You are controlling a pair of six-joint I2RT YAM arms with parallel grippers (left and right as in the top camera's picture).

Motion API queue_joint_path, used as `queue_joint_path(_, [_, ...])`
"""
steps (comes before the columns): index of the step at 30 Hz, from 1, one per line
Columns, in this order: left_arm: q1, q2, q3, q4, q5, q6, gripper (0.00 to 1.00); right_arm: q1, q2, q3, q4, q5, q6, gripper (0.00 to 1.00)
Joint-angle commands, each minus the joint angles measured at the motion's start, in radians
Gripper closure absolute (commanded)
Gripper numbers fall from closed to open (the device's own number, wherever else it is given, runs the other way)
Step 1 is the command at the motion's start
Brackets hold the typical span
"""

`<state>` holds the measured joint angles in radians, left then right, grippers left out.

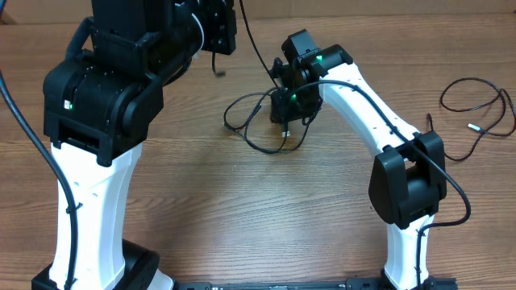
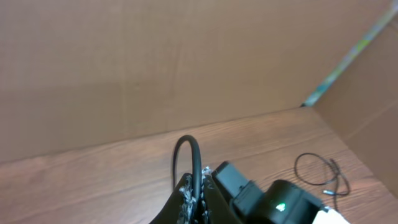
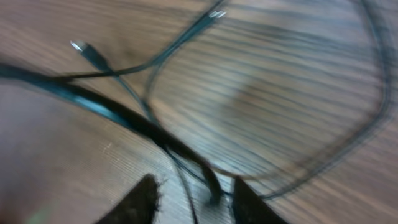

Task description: Untangle cables

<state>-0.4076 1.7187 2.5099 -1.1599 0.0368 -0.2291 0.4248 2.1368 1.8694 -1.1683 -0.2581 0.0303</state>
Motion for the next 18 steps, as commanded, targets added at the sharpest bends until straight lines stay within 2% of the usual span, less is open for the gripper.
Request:
queue_joint_path(1, [0.003,-0.020,0.020,-0.036,-0.100,0.019,0.95,-0.022,0.002,-0.004,-0.023,0.190,0.130,0.69])
queue_joint_path(2, [0.004,-0.019,0.020,-0.053,-0.129,0.020,0.95,-0.030,-0.002,-0.004,-0.042,0.250,0.158,0.73])
queue_joint_path(5, [0.003,-0.019,0.019,-0.086,-0.203,0.019,0.95,-0.060,-0.023,-0.004,-0.090,0.375,0.203,0.96])
queue_joint_path(10, [0.004,-0.019,0.019,-0.101,-0.266,0.019,0.95,-0.119,-0.090,-0.004,-0.124,0.425,0.207,0.96])
queue_joint_path(18, [0.009,-0.013,0.010,-0.141,-0.264,0.018,0.94,-0.201,-0.274,-0.002,-0.118,0.423,0.227,0.96])
